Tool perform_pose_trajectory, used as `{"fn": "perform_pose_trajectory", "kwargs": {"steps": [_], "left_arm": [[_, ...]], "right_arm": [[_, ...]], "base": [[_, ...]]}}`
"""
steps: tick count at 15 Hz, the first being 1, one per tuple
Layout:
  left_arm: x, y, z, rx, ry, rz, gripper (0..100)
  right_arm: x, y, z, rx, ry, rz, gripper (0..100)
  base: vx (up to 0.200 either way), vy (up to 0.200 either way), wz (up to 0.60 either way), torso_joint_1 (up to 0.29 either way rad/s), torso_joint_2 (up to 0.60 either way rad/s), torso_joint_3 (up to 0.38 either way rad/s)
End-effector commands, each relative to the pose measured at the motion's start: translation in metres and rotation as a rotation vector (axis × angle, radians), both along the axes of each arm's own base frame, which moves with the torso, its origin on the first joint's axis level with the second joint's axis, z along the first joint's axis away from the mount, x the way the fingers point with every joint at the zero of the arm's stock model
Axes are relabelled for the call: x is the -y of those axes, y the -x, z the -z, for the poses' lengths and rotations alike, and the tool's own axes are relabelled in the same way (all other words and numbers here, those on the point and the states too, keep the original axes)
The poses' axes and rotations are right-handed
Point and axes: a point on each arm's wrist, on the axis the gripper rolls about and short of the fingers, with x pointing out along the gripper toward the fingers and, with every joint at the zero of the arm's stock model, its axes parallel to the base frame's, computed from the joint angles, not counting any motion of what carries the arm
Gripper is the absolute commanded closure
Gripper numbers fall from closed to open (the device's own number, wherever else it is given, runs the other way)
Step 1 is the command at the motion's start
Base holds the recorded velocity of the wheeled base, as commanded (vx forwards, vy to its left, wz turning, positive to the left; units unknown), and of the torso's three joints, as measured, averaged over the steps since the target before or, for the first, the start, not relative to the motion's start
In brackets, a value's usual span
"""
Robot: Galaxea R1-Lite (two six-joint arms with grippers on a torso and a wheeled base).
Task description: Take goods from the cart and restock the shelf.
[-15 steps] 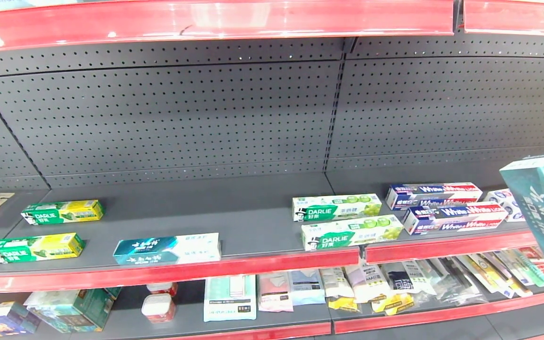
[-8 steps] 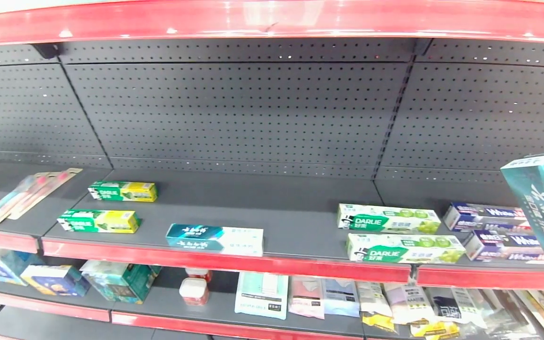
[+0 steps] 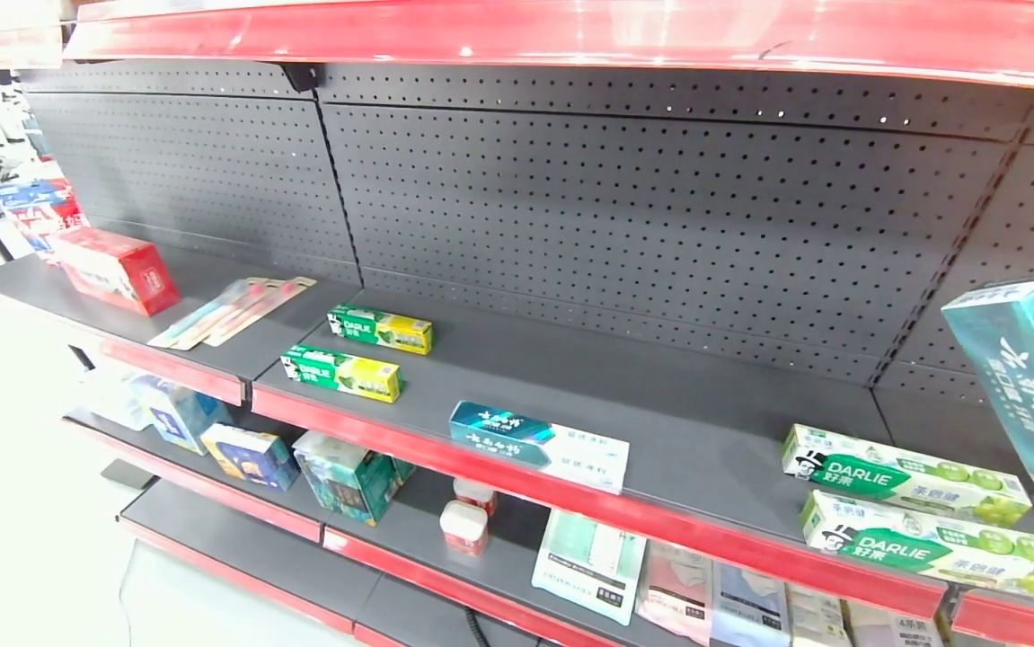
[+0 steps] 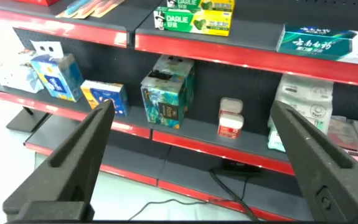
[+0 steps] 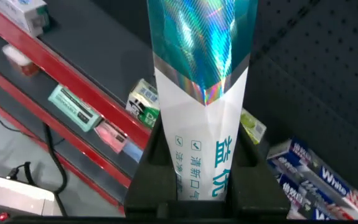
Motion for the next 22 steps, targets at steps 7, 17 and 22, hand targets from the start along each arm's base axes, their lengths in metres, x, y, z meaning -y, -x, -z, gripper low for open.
{"fn": "perform_pose_trajectory", "kwargs": {"steps": [7, 17, 22], "left_arm": [[0.0, 0.0, 0.0, -0.002, -0.001, -0.001, 0], [0.0, 0.0, 0.0, -0.002, -0.001, -0.001, 0], [0.0, 0.0, 0.0, -0.002, -0.001, -0.001, 0]], "right_arm": [[-0.045, -0.097, -0.019, -0.129, 0.01, -0.301, 100], [-0.073, -0.198, 0.031, -0.267, -0.121, -0.628, 100], [-0.074, -0.246, 0.044, -0.211, -0.101, -0.654, 100]], "base": [[0.0, 0.0, 0.0, 0.0, 0.0, 0.0], [0.0, 0.0, 0.0, 0.0, 0.0, 0.0], [0.0, 0.0, 0.0, 0.0, 0.0, 0.0]]}}
